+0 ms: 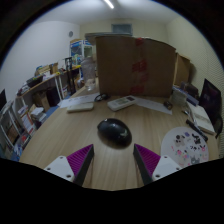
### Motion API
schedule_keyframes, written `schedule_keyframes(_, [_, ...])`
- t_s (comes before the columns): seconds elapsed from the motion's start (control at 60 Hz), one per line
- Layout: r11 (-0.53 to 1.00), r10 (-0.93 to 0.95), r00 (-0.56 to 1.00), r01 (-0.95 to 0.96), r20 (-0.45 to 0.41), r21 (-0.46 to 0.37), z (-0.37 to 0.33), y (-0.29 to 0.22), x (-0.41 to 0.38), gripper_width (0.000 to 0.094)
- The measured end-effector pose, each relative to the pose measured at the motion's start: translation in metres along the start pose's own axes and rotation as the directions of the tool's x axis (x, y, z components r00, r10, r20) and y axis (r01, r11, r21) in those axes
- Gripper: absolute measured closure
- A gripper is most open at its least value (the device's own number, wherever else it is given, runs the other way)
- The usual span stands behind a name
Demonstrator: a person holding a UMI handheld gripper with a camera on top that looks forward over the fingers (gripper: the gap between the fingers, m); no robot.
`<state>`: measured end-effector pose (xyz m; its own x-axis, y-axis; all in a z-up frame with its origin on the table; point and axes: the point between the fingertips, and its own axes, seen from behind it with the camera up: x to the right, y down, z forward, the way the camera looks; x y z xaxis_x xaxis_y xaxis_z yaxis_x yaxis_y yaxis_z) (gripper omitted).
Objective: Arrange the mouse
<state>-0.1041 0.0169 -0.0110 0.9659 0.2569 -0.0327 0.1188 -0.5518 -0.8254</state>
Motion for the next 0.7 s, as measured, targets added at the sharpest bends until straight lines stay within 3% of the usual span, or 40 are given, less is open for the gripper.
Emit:
schedule_keyframes(0.45, [1.000, -0.008, 1.000, 0.008, -0.016, -0.024, 0.076, -0.051, 0.024, 0.0116])
schedule_keyframes(0.533, [0.999, -0.003, 1.000, 0.002, -0.021, -0.032, 0.086, -0.057, 0.027, 0.0190])
schedule_keyframes(0.6, [0.999, 0.021, 0.998, -0.022, -0.052, -0.030, 0.090, -0.060, 0.035, 0.0385])
schedule_keyframes(0.7, [0.999, 0.041, 0.997, -0.042, -0.070, -0.023, 0.091, -0.059, 0.037, 0.0417])
